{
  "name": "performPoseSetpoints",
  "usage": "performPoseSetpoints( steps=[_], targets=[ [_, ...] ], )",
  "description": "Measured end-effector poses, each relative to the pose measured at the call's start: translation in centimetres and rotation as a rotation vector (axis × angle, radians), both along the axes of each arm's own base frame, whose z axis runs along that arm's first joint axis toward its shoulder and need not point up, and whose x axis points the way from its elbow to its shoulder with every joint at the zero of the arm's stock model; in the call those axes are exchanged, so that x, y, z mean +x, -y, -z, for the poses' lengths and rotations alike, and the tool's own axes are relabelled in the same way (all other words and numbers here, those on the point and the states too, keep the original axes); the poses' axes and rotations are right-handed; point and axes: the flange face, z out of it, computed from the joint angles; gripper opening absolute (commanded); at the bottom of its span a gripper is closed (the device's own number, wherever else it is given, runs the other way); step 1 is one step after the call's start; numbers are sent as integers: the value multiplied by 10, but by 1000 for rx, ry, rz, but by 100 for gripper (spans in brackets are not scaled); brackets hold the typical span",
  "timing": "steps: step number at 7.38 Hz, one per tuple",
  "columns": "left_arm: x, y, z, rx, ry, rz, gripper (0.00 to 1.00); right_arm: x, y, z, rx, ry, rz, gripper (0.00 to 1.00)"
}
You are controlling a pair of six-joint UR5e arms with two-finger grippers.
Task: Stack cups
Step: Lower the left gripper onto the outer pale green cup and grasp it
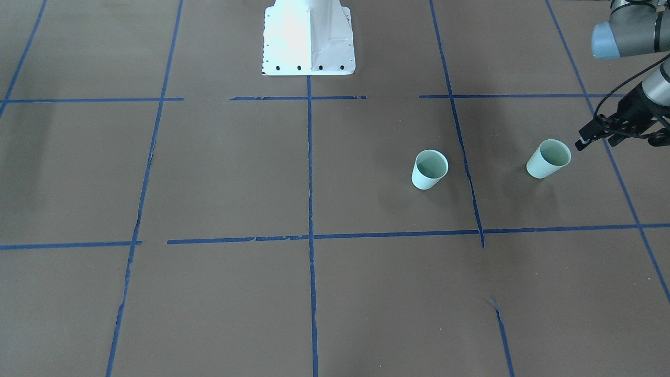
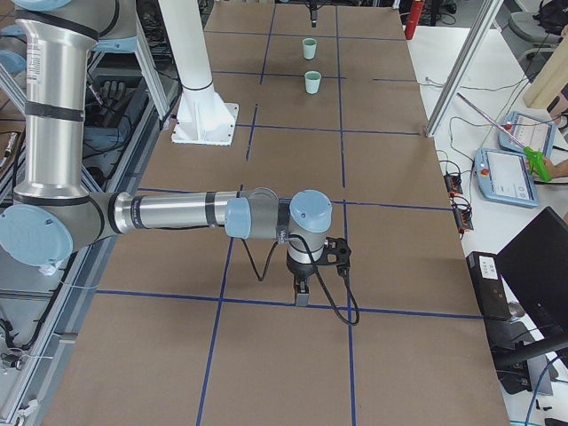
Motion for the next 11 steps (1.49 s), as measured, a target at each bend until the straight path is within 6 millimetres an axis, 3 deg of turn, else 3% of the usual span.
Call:
performPoseSetpoints(
  steps=[1, 3, 5, 6, 8, 9, 11],
  targets=[
    [15, -5, 3, 4, -2, -4, 98, 0, 0, 0, 0, 0, 0, 100],
    [27, -9, 1, 4, -1, -15, 97, 0, 0, 0, 0, 1, 0, 100],
    [32, -9, -7, -6, 5, -24, 86, 0, 0, 0, 0, 0, 0, 100],
    [35, -7, -12, -10, 8, -29, 68, 0, 0, 0, 0, -1, 0, 100],
    [40, -2, -14, -8, 6, -31, 6, 0, 0, 0, 0, -1, 0, 100],
    [41, 0, -13, -7, 3, -31, 0, 0, 0, 0, -1, 0, 0, 100],
    [42, 2, -4, 0, -9, -25, 0, 0, 0, 0, 0, 0, 0, 100]
  ],
)
